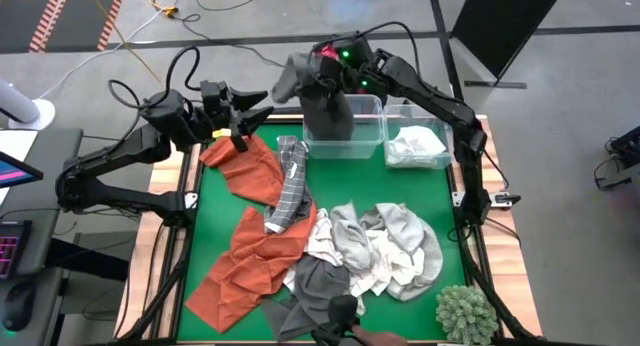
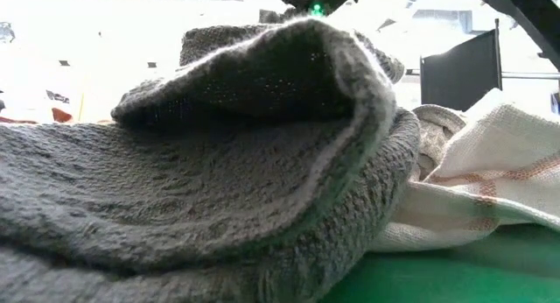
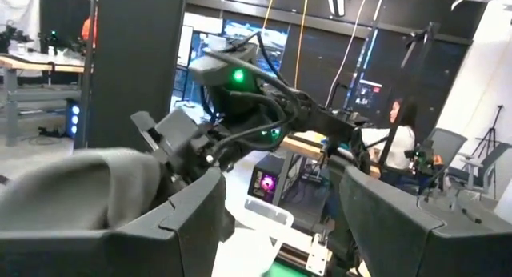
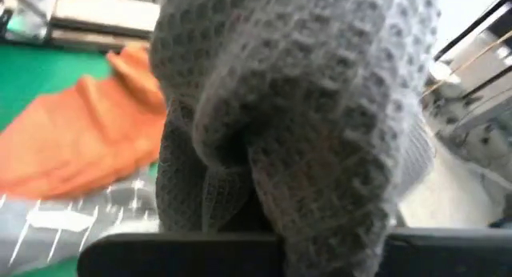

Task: Sort towels by color in basket
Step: Put the gray towel into the left transparent bin

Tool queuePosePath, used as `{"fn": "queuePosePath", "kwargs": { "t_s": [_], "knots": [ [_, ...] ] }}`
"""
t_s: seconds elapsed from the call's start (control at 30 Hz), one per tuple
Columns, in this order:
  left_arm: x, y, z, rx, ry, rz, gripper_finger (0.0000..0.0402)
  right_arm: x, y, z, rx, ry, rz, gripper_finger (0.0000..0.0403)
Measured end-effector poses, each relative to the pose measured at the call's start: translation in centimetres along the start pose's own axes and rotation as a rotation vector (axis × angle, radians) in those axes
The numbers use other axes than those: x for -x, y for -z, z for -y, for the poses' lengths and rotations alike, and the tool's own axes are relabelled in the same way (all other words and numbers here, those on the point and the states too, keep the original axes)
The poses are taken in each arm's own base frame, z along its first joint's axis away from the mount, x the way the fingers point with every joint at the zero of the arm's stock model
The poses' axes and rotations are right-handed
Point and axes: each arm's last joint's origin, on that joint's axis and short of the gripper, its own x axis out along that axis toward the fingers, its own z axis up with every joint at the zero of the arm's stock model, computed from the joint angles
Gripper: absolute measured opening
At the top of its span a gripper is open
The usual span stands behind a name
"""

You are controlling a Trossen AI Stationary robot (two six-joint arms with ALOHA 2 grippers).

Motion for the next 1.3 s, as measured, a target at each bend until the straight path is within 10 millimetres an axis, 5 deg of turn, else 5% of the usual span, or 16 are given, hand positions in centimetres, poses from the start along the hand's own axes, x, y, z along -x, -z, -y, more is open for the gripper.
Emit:
{"fn": "queuePosePath", "kwargs": {
  "t_s": [0.47,0.67,1.03,1.3],
  "knots": [
    [0.3,-0.3,-0.1,-0.02,-0.029,0.019,0.0235,1.9,6.4,0.6,0.038,-0.184,-0.561,0.0027],
    [0.1,-0.1,-0.1,-0.01,-0.031,0.011,0.0235,2.0,7.3,1.0,-0.109,-0.189,-0.604,0.0027],
    [-0.1,0.0,-0.1,0.039,-0.029,0.006,0.0235,-2.8,10.0,-1.8,-0.131,-0.277,-0.551,0.0027],
    [-0.1,0.1,-0.1,0.053,-0.03,0.001,0.0235,-6.0,11.0,-3.2,-0.179,-0.167,-0.448,0.0027]
  ]
}}
